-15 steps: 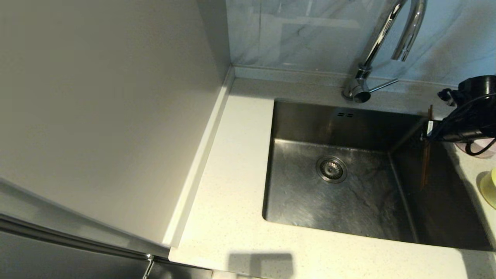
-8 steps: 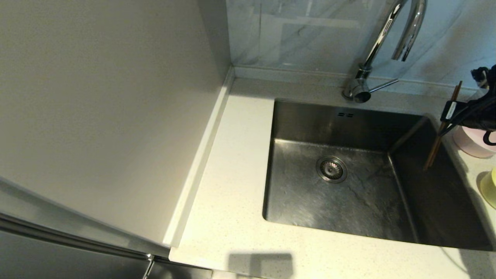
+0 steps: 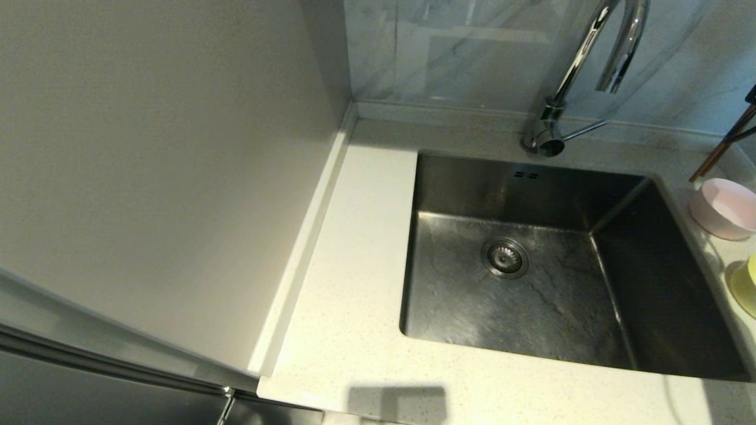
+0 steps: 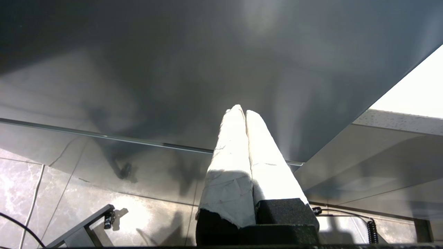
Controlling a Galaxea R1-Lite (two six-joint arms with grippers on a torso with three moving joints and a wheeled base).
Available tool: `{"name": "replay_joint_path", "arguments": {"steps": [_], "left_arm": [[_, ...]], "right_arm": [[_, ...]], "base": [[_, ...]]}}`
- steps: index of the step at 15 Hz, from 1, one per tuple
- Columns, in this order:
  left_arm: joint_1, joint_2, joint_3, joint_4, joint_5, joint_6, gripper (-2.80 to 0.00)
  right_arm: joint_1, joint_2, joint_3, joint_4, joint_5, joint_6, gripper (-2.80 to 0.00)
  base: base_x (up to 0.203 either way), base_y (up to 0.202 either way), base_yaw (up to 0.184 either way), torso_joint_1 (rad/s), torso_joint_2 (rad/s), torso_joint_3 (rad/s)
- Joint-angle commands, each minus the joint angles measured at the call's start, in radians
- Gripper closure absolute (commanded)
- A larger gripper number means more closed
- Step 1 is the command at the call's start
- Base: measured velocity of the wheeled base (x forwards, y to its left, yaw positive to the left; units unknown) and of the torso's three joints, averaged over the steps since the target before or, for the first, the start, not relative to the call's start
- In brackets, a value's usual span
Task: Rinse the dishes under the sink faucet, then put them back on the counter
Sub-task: Place the chopsticks on the bowl
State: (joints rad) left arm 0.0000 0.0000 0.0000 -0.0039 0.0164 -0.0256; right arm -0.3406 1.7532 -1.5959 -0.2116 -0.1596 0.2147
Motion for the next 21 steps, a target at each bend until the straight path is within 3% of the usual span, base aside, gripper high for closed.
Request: {"name": "replay_joint_path", "arguments": {"steps": [1, 3, 7, 9, 15, 21], "left_arm": [[0.0, -0.003, 0.0, -0.001, 0.0, 0.0, 0.0], [0.0, -0.003, 0.0, -0.001, 0.0, 0.0, 0.0], [0.0, -0.003, 0.0, -0.001, 0.0, 0.0, 0.0], [0.0, -0.003, 0.0, -0.001, 0.0, 0.0, 0.0], [0.0, -0.003, 0.0, -0.001, 0.0, 0.0, 0.0], [0.0, -0.003, 0.0, -0.001, 0.0, 0.0, 0.0]], "right_arm": [[0.0, -0.04, 0.086, -0.001, 0.001, 0.0, 0.0], [0.0, -0.052, 0.097, 0.002, 0.005, 0.0, 0.0], [0.0, -0.016, -0.138, 0.042, 0.006, -0.004, 0.0], [0.001, -0.008, -0.192, 0.098, 0.006, -0.005, 0.0], [0.032, -0.089, 0.102, 0.073, 0.009, -0.048, 0.0], [0.033, -0.081, -0.158, 0.044, 0.062, -0.08, 0.0]], "base": [[0.0, 0.0, 0.0, 0.0, 0.0, 0.0], [0.0, 0.0, 0.0, 0.0, 0.0, 0.0], [0.0, 0.0, 0.0, 0.0, 0.0, 0.0], [0.0, 0.0, 0.0, 0.0, 0.0, 0.0], [0.0, 0.0, 0.0, 0.0, 0.0, 0.0], [0.0, 0.0, 0.0, 0.0, 0.0, 0.0]]}}
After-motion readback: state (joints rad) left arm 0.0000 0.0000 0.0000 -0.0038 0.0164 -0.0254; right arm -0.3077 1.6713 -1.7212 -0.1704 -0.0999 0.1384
